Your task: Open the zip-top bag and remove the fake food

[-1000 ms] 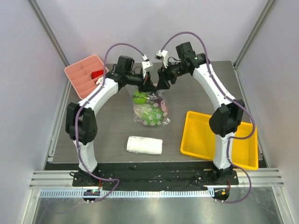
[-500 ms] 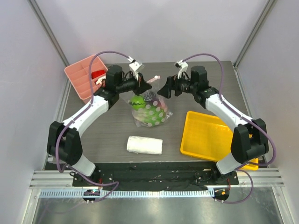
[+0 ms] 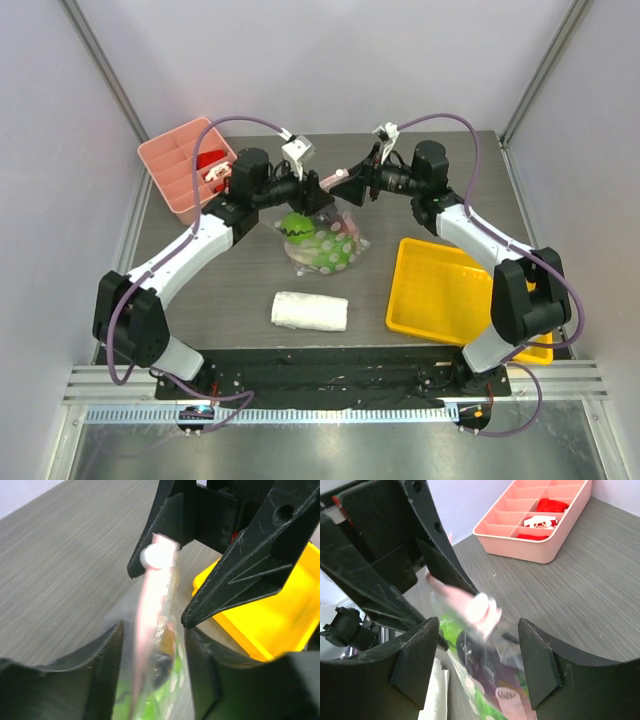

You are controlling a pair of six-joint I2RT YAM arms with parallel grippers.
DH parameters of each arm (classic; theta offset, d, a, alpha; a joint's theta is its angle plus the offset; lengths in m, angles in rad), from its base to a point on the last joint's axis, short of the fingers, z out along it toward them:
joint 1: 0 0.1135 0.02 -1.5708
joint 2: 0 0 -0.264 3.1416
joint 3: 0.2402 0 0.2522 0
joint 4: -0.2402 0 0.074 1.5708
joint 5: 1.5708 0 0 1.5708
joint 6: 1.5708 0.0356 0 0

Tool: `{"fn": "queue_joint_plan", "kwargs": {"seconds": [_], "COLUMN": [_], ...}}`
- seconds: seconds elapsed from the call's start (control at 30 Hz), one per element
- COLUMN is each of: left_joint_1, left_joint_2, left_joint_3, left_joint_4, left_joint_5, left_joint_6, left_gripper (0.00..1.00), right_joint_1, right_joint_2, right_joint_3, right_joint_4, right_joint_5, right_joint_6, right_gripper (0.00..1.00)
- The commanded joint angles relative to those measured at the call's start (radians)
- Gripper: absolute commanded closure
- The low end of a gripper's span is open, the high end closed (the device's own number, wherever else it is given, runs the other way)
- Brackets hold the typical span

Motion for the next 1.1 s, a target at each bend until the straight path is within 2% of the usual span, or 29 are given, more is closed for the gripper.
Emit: {"fn": "queue_joint_plan", "kwargs": {"seconds": [0.0,0.07,0.13,0.2,0.23,0.3,0.33,0.4,0.47,0.5,0.57,0.6,0.7,0.8,0.93,1.03,1.07], "left_joint_1": [0.005,0.007,0.007,0.008,0.008,0.008,0.008,0.008,0.010,0.013,0.024,0.028,0.042,0.053,0.068,0.077,0.077], "left_joint_2": [-0.035,0.019,0.071,0.077,0.071,0.062,0.056,0.046,0.043,0.042,0.043,0.045,0.048,0.031,0.010,0.007,0.007], "left_joint_3": [0.101,0.182,0.242,0.239,0.229,0.213,0.206,0.189,0.186,0.186,0.187,0.190,0.202,0.196,0.180,0.176,0.175], "left_joint_4": [-0.115,-0.210,-0.310,-0.317,-0.300,-0.275,-0.248,-0.228,-0.225,-0.223,-0.215,-0.211,-0.219,-0.219,-0.223,-0.219,-0.214], "left_joint_5": [0.070,0.125,0.149,0.134,0.119,0.120,0.117,0.104,0.078,0.068,0.047,0.045,0.044,0.038,0.041,0.066,0.079], "left_joint_6": [-0.006,-0.015,-0.016,-0.030,-0.036,-0.053,-0.061,-0.072,-0.072,-0.076,-0.088,-0.093,-0.095,-0.092,-0.082,-0.088,-0.093], "left_gripper": [0.42,0.41,0.46,0.49,0.54,0.58,0.60,0.65,0.69,0.76,0.80,0.88,0.95,1.00,1.00,1.00,1.00], "right_joint_1": [0.003,0.003,0.003,0.003,0.003,0.003,0.003,0.003,0.003,0.003,0.000,-0.001,-0.001,-0.003,-0.006,-0.005,-0.003], "right_joint_2": [-0.026,-0.015,-0.006,0.000,0.002,0.011,0.026,0.040,0.042,0.040,0.037,0.032,0.035,0.040,0.035,0.038,0.045], "right_joint_3": [-0.049,-0.039,-0.055,-0.056,-0.050,-0.047,-0.047,-0.033,-0.039,-0.048,-0.050,-0.047,-0.044,-0.038,-0.029,-0.029,-0.027], "right_joint_4": [0.116,0.110,0.173,0.185,0.187,0.232,0.268,0.300,0.302,0.302,0.253,0.230,0.197,0.196,0.142,0.144,0.191], "right_joint_5": [-0.071,-0.110,-0.123,-0.134,-0.131,-0.144,-0.157,-0.183,-0.183,-0.183,-0.184,-0.181,-0.181,-0.197,-0.209,-0.200,-0.201], "right_joint_6": [0.007,0.024,0.058,0.063,0.067,0.108,0.134,0.165,0.167,0.165,0.126,0.109,0.075,0.075,0.034,0.038,0.055], "right_gripper": [0.30,0.31,0.33,0.44,0.57,0.67,0.79,0.86,0.86,0.85,0.71,0.68,0.64,0.58,0.48,0.48,0.48]}}
